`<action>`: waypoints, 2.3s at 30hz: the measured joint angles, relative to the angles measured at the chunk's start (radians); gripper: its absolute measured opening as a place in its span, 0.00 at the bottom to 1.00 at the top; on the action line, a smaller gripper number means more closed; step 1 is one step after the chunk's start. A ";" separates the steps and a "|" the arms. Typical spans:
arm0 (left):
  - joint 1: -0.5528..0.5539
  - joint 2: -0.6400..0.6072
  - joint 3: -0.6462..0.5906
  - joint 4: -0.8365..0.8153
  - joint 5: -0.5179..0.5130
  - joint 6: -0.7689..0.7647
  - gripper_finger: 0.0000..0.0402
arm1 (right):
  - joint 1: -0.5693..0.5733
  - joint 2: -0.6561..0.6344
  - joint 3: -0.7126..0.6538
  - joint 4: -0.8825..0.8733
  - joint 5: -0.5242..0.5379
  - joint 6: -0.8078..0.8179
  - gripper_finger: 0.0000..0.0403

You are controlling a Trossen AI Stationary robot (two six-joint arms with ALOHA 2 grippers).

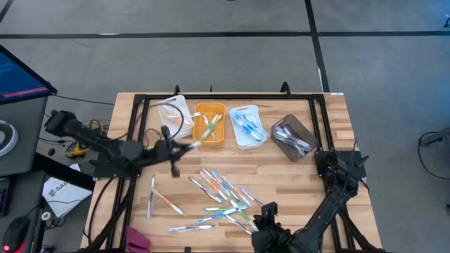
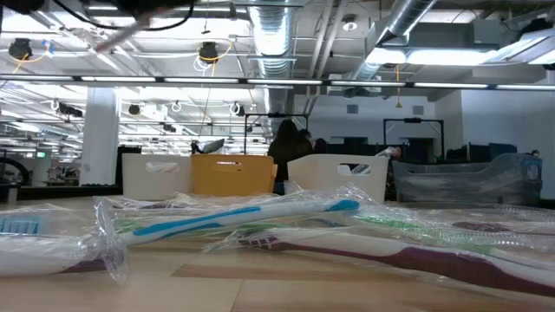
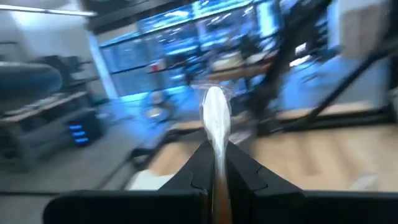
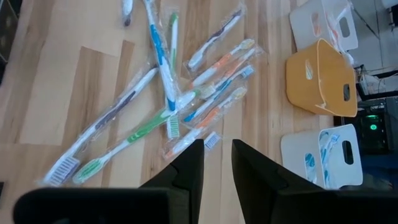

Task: Pick & Place Toothbrushes
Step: Put the white orange toothbrush into the left white bin

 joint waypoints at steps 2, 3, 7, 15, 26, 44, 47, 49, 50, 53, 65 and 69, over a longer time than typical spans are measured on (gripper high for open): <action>0.086 -0.002 0.000 -0.029 0.036 0.044 0.03 | -0.005 0.000 0.000 0.000 0.000 -0.004 0.19; 0.129 -0.002 0.000 -0.056 0.069 0.067 0.03 | -0.005 0.000 0.000 0.000 0.000 -0.004 0.19; 0.290 0.006 0.000 -0.191 0.262 0.247 0.02 | -0.012 0.000 0.000 0.000 0.000 -0.005 0.19; 0.509 -0.009 -0.001 -0.341 0.330 0.404 0.02 | -0.024 0.000 0.000 -0.001 0.000 -0.008 0.19; 0.701 -0.013 -0.001 -0.421 0.128 -0.321 0.02 | -0.038 0.000 0.000 0.007 0.000 -0.024 0.19; 0.884 0.261 0.000 -0.245 0.127 -0.765 0.03 | -0.043 0.000 0.000 0.015 0.000 -0.034 0.19; 0.903 0.310 0.000 -0.235 0.126 -0.723 0.02 | -0.044 0.000 0.000 0.013 0.000 -0.039 0.19; 0.915 0.335 0.000 -0.229 0.125 -0.709 0.02 | -0.044 0.000 0.000 0.014 0.000 -0.049 0.19; 0.923 0.343 0.000 -0.228 0.126 -0.705 0.02 | -0.045 0.000 0.000 0.014 0.003 -0.050 0.19; 0.948 0.355 0.000 -0.220 0.127 -0.638 0.02 | -0.047 0.000 0.000 0.018 0.019 -0.050 0.19; 0.954 0.354 0.000 -0.194 0.136 -0.562 0.02 | -0.077 0.000 0.000 0.052 0.018 -0.050 0.19; 0.960 0.354 0.000 -0.174 0.136 -0.568 0.02 | -0.077 0.000 0.000 0.052 0.018 -0.050 0.19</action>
